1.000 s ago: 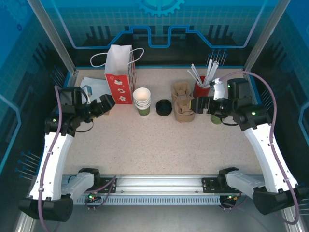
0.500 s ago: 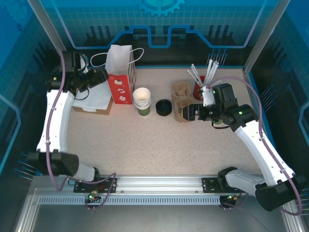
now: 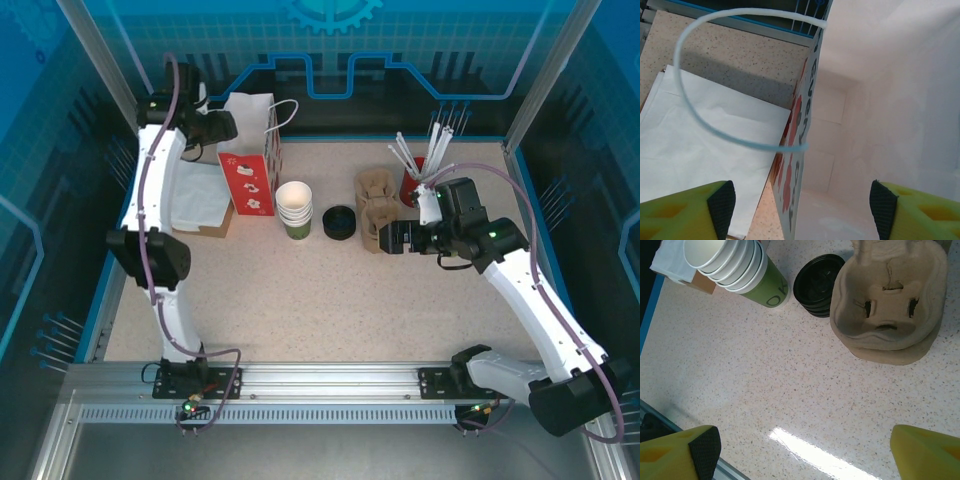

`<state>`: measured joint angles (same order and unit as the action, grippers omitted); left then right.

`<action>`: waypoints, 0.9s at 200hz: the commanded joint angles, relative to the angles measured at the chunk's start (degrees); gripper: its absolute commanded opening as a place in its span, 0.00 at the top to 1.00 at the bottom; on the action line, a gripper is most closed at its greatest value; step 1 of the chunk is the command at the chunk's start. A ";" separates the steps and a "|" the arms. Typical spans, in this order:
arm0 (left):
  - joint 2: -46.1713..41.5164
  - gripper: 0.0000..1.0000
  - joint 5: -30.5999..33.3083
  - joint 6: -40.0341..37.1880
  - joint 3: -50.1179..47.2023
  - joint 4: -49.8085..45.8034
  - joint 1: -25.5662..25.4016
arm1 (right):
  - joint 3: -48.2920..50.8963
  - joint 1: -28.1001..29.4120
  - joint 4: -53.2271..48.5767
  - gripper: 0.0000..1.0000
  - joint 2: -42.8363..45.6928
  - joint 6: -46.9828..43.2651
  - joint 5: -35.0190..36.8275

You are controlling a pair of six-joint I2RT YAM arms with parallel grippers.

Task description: Pack the takeout coffee

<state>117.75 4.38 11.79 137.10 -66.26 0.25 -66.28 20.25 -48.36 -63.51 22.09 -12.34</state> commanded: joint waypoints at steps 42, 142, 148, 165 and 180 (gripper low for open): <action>8.21 0.40 9.03 -6.13 8.90 -6.26 -1.90 | 1.67 0.75 -0.07 0.10 -0.30 -0.30 0.87; 4.34 1.00 8.09 -6.24 8.90 -7.45 -2.96 | 1.18 0.75 -0.37 0.10 -0.57 -0.55 1.25; 3.44 1.00 8.18 -5.91 8.76 -7.66 -2.98 | 1.07 0.75 -0.57 0.10 -0.57 -0.63 1.50; 0.38 1.00 8.10 -5.21 7.08 -7.77 -2.98 | 0.60 0.76 -1.24 0.10 -0.57 -0.84 2.43; -3.01 1.00 8.23 -4.70 4.78 -7.29 -3.06 | 0.07 0.71 -2.10 0.10 -0.65 -0.93 3.40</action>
<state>123.15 12.21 5.89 143.55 -72.40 -2.55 -65.08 20.27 -48.58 -63.94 22.02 -10.87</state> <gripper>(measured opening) 0.046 0.900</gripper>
